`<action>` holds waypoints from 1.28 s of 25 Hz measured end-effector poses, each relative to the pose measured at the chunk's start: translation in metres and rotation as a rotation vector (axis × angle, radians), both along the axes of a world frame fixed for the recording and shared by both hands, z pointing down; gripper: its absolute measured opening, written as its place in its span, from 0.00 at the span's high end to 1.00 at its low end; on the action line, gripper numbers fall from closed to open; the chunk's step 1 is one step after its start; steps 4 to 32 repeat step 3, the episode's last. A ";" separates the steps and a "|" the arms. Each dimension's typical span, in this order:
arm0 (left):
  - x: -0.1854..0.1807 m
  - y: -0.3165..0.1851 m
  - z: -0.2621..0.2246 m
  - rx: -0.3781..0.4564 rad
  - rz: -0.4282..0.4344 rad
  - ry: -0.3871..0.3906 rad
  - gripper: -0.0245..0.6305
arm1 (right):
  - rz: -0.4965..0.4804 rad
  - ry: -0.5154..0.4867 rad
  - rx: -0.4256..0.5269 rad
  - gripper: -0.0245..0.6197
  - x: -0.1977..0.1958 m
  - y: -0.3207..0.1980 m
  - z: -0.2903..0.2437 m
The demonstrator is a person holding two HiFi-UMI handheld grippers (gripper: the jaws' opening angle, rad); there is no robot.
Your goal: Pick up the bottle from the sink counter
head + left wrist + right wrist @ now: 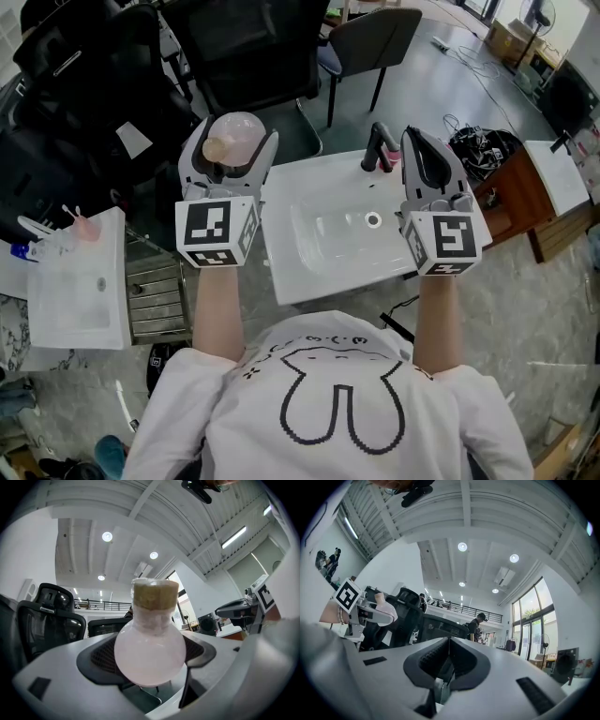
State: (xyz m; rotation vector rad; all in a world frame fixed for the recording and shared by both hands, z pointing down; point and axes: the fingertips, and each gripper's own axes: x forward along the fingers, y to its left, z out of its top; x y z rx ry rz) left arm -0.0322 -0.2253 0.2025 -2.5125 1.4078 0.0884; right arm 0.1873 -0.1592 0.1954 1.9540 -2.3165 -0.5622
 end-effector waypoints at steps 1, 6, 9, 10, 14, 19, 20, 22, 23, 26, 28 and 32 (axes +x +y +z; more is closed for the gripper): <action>0.001 0.001 -0.001 0.002 0.001 0.000 0.36 | 0.000 0.002 0.000 0.91 0.000 0.001 -0.001; 0.002 0.002 -0.003 0.006 0.005 -0.001 0.36 | 0.000 0.005 0.000 0.91 0.001 0.002 -0.003; 0.002 0.002 -0.003 0.006 0.005 -0.001 0.36 | 0.000 0.005 0.000 0.91 0.001 0.002 -0.003; 0.002 0.002 -0.003 0.006 0.005 -0.001 0.36 | 0.000 0.005 0.000 0.91 0.001 0.002 -0.003; 0.002 0.002 -0.003 0.006 0.005 -0.001 0.36 | 0.000 0.005 0.000 0.91 0.001 0.002 -0.003; 0.002 0.002 -0.003 0.006 0.005 -0.001 0.36 | 0.000 0.005 0.000 0.91 0.001 0.002 -0.003; 0.002 0.002 -0.003 0.006 0.005 -0.001 0.36 | 0.000 0.005 0.000 0.91 0.001 0.002 -0.003; 0.002 0.002 -0.003 0.006 0.005 -0.001 0.36 | 0.000 0.005 0.000 0.91 0.001 0.002 -0.003; 0.002 0.002 -0.003 0.006 0.005 -0.001 0.36 | 0.000 0.005 0.000 0.91 0.001 0.002 -0.003; 0.002 0.002 -0.003 0.006 0.005 -0.001 0.36 | 0.000 0.005 0.000 0.91 0.001 0.002 -0.003; 0.002 0.002 -0.003 0.006 0.005 -0.001 0.36 | 0.000 0.005 0.000 0.91 0.001 0.002 -0.003; 0.002 0.002 -0.003 0.006 0.005 -0.001 0.36 | 0.000 0.005 0.000 0.91 0.001 0.002 -0.003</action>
